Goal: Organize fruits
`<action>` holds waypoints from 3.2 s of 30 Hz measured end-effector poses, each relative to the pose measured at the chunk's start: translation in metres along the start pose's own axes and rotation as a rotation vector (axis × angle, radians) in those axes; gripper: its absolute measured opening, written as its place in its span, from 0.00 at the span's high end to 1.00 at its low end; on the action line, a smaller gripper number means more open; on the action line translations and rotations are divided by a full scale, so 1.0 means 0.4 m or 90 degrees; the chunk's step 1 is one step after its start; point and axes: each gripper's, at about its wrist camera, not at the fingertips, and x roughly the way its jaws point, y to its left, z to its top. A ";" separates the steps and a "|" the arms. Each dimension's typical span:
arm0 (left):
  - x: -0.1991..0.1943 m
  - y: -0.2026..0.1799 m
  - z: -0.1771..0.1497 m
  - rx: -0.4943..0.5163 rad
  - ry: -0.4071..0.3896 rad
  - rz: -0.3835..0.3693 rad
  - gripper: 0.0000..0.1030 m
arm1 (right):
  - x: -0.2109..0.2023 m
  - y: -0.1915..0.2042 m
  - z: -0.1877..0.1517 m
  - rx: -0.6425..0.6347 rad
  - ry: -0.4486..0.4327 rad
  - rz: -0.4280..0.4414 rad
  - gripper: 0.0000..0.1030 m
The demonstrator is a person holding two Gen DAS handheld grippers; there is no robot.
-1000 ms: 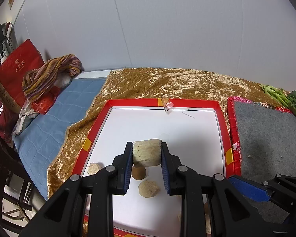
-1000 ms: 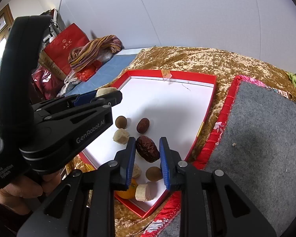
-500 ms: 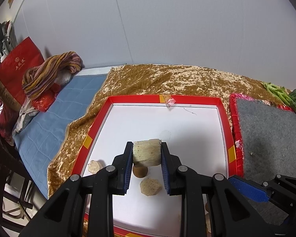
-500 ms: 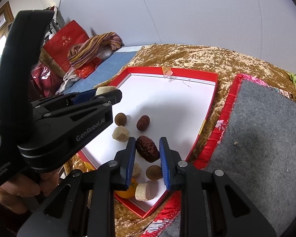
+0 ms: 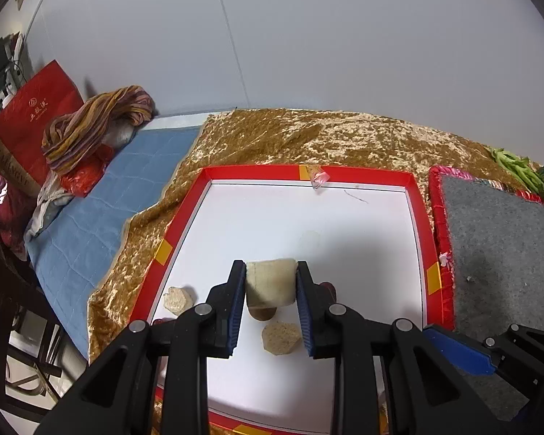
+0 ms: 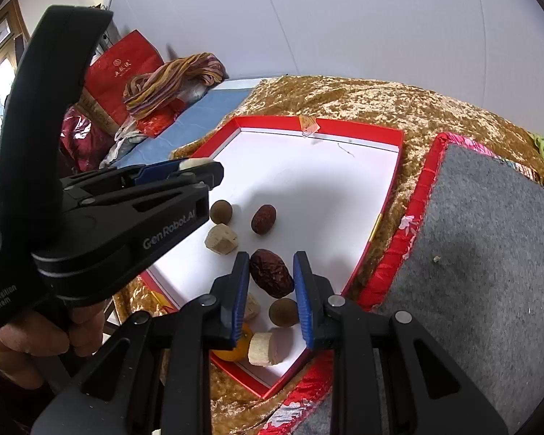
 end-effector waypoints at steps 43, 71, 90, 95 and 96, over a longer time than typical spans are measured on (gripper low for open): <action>-0.098 -0.122 0.035 0.001 -0.110 -0.001 0.20 | -0.199 -0.134 -0.010 0.069 -0.089 -0.119 0.45; -0.104 -0.064 0.036 -0.031 -0.103 0.016 0.16 | -0.156 -0.107 -0.001 0.067 -0.077 -0.117 0.44; -0.094 -0.089 0.032 -0.013 -0.093 0.004 0.16 | -0.192 -0.089 0.000 0.026 -0.101 -0.179 0.43; -0.104 -0.091 0.032 -0.006 -0.102 0.003 0.16 | -0.221 -0.070 0.006 -0.006 -0.123 -0.214 0.43; -0.108 -0.090 0.032 -0.004 -0.107 0.004 0.16 | -0.226 -0.064 0.007 -0.013 -0.127 -0.221 0.43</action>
